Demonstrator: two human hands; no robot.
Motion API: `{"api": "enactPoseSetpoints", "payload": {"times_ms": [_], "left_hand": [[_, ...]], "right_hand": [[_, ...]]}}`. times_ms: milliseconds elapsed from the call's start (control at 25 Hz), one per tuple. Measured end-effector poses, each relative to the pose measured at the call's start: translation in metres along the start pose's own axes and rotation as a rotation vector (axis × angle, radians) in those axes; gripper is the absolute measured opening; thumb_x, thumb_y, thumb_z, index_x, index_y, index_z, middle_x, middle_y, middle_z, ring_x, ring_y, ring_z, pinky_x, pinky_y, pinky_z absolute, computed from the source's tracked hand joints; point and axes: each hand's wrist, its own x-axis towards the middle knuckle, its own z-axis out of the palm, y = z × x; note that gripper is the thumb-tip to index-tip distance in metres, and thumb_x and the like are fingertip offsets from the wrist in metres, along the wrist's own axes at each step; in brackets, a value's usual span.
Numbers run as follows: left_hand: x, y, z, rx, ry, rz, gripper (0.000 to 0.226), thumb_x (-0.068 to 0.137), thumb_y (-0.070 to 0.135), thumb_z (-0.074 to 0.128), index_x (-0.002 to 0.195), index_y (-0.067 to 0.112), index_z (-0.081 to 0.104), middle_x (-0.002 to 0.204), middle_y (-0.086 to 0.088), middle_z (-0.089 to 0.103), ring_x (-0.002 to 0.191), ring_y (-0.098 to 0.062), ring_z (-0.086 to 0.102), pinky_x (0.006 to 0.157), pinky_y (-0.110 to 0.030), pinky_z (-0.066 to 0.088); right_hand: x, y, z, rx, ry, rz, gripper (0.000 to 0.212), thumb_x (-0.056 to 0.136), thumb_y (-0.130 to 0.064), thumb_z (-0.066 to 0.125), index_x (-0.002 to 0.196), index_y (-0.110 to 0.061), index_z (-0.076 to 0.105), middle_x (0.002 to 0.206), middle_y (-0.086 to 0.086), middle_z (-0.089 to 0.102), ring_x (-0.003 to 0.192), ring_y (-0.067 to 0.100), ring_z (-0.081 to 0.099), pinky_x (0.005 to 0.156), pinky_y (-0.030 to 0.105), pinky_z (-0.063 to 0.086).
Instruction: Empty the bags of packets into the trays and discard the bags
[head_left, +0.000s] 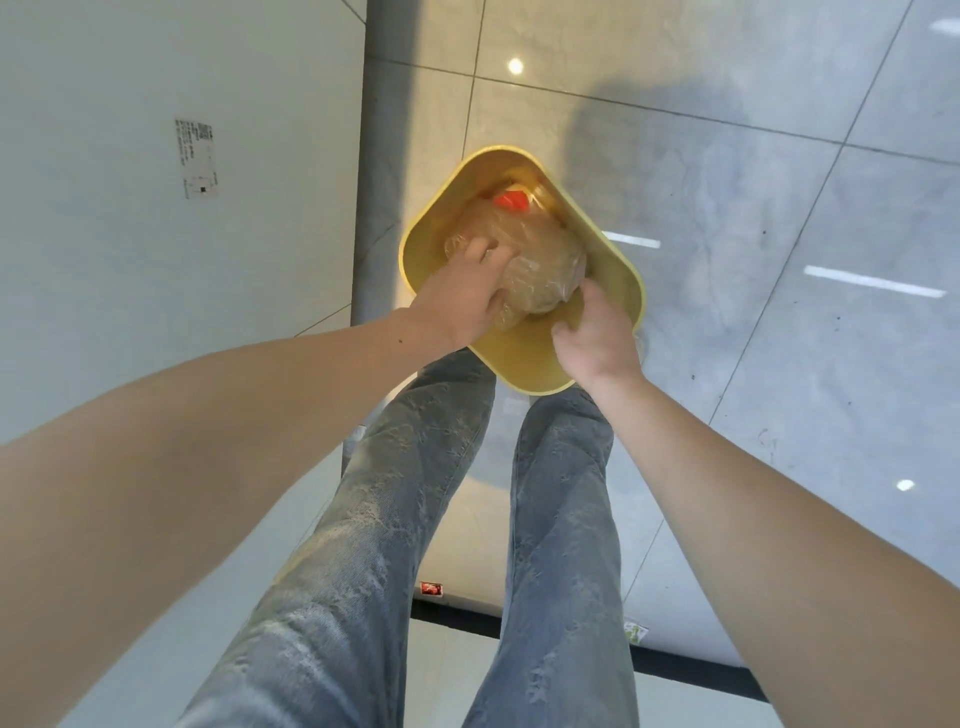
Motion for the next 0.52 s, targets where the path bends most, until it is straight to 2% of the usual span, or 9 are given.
{"api": "enactPoseSetpoints", "payload": {"times_ms": [200, 320, 520], "left_hand": [[-0.030, 0.018, -0.016, -0.028, 0.064, 0.012, 0.041, 0.099, 0.020, 0.047, 0.139, 0.014, 0.044, 0.138, -0.011, 0.047, 0.119, -0.030, 0.051, 0.089, -0.042, 0.052], [-0.056, 0.036, -0.032, -0.052, 0.081, -0.072, 0.040, 0.101, 0.025, 0.043, 0.140, 0.018, 0.041, 0.140, -0.010, 0.046, 0.122, -0.029, 0.049, 0.089, -0.043, 0.049], [-0.118, 0.074, -0.052, -0.155, 0.212, -0.194, 0.041, 0.102, 0.031, 0.038, 0.141, 0.018, 0.040, 0.139, -0.011, 0.047, 0.121, -0.032, 0.050, 0.092, -0.048, 0.049]], "right_hand": [[-0.035, -0.016, -0.028, -0.073, -0.030, -0.119, 0.051, 0.094, -0.018, 0.047, 0.145, -0.019, 0.037, 0.134, 0.013, 0.051, 0.120, 0.034, 0.053, 0.096, 0.045, 0.048], [-0.059, -0.023, -0.049, -0.189, -0.046, -0.200, 0.052, 0.097, -0.021, 0.047, 0.147, -0.019, 0.034, 0.145, 0.012, 0.045, 0.129, 0.034, 0.047, 0.102, 0.046, 0.045], [-0.115, -0.040, -0.078, -0.454, -0.032, -0.368, 0.049, 0.099, -0.028, 0.045, 0.147, -0.022, 0.034, 0.136, 0.013, 0.048, 0.125, 0.035, 0.050, 0.097, 0.047, 0.044]]}}
